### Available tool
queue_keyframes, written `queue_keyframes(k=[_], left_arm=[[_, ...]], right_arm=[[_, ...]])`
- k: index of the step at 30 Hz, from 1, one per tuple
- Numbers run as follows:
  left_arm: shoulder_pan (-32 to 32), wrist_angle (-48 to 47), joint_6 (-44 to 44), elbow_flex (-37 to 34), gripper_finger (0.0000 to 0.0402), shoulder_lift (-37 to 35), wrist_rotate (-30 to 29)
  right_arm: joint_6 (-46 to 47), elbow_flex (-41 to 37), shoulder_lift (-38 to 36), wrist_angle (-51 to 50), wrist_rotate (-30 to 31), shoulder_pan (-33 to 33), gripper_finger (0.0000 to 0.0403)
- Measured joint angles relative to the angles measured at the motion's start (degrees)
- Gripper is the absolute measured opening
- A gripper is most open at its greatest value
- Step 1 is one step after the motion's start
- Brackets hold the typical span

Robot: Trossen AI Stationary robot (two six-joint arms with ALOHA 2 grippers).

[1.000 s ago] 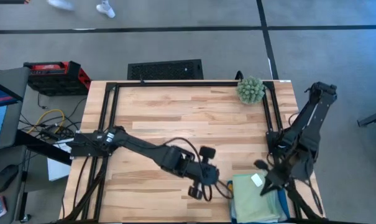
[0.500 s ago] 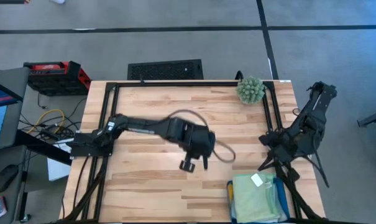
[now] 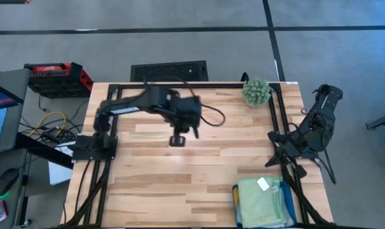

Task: Fold microfiber towels
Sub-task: Return to Home Position

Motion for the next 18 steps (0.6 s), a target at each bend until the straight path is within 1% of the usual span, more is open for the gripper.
queue_keyframes(k=[2, 4, 6, 8, 10, 12, 16, 18], left_arm=[[0.0, -1.4, -0.9, -0.1, 0.0, -2.8, -2.1], [-0.3, -0.9, -1.7, -1.6, 0.0, -6.5, -3.9], [-0.9, -0.2, -2.8, -5.1, 0.0, -10.4, -5.2], [-1.7, 2.3, -4.2, -10.8, 0.0, -15.4, -6.9], [-2.7, 6.6, -5.9, -18.8, 0.0, -21.7, -8.8], [-3.9, 12.7, -7.6, -28.4, 0.0, -29.1, -10.5], [-6.6, 29.9, -8.5, -49.0, 0.0, -44.2, -11.9], [-7.7, 37.5, -8.5, -58.4, 0.0, -51.4, -11.8]], right_arm=[[-0.6, 0.0, -0.2, -0.2, 0.4, 0.0, 0.0012], [-1.5, 0.0, -0.6, -0.7, 0.9, 0.0, 0.0016], [-1.9, 0.0, -1.1, -1.3, 1.1, 0.0, 0.0017], [-2.0, 0.0, -1.8, -1.7, 2.4, 0.0, 0.0016], [-3.2, 0.0, -2.7, -2.2, 2.9, 0.0, 0.0013], [-4.7, 0.0, -3.8, -1.8, 3.0, 0.0, 0.0011], [-7.6, 0.0, -6.2, -1.5, 3.2, 0.0, 0.0012], [-8.7, -0.4, -7.1, -1.2, 4.7, 0.0, 0.0014]])
